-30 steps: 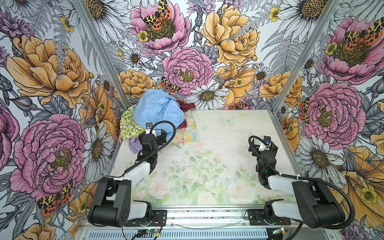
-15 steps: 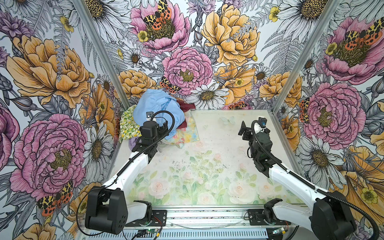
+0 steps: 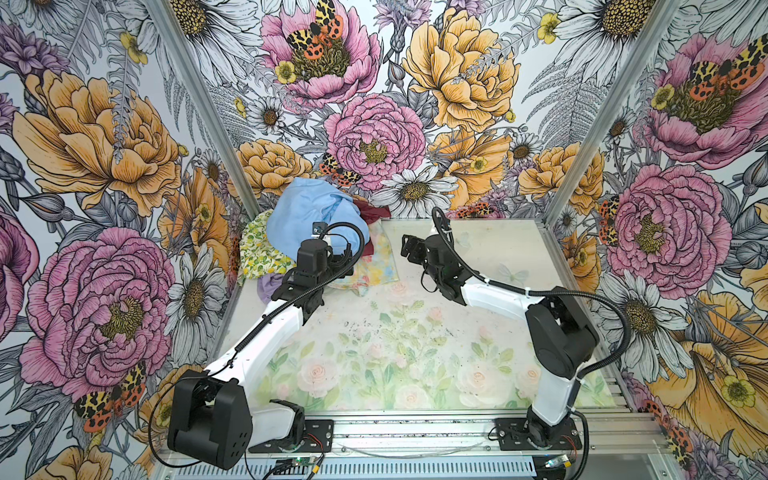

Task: Pick out a specific cloth from the pile
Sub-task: 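Reach the right gripper toward the maroon shirt while the left arm edges forward, then lower the right gripper onto the maroon shirt and close on it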

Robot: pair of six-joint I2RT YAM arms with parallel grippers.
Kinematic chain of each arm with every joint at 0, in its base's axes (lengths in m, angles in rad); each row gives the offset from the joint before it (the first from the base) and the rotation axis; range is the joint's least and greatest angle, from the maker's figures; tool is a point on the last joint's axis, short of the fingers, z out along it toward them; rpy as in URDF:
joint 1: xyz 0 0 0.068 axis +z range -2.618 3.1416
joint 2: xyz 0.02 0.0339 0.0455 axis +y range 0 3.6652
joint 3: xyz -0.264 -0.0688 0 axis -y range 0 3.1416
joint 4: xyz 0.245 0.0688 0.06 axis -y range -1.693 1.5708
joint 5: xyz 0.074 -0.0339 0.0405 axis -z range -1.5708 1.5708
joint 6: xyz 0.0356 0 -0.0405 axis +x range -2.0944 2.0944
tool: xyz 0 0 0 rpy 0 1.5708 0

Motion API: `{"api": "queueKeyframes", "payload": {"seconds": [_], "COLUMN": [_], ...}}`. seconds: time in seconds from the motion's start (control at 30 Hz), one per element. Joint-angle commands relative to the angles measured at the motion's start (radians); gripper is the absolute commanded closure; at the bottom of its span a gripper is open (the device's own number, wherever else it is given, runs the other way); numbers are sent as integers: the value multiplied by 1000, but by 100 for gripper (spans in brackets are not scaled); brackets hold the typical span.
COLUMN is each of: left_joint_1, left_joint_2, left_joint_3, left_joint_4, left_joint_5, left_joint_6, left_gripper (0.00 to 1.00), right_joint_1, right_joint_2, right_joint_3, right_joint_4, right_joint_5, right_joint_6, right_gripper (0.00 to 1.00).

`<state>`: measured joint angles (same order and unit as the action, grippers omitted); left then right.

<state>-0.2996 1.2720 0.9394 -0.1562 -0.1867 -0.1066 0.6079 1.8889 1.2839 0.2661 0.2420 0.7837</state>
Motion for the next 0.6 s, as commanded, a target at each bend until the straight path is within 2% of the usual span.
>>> {"api": "queueKeyframes", "payload": {"seconds": [0.0, 0.1, 0.3, 0.57], "left_joint_1": [-29, -54, -66, -67], "left_joint_2": [18, 26, 34, 47], "left_joint_3": [24, 26, 23, 22], "left_joint_4": [-15, -14, -4, -2], "left_joint_5": [25, 18, 25, -14], "left_joint_6": [-23, -25, -47, -51], "left_gripper": [6, 7, 7, 8], "right_joint_1": [6, 9, 27, 53], "right_joint_2": [76, 153, 272, 415], "right_joint_3": [88, 142, 240, 377], "right_joint_4": [-7, 14, 36, 39], "right_joint_5": [-86, -129, -172, -197], "right_joint_6": [207, 287, 371, 429], "right_gripper": [18, 22, 25, 31]}}
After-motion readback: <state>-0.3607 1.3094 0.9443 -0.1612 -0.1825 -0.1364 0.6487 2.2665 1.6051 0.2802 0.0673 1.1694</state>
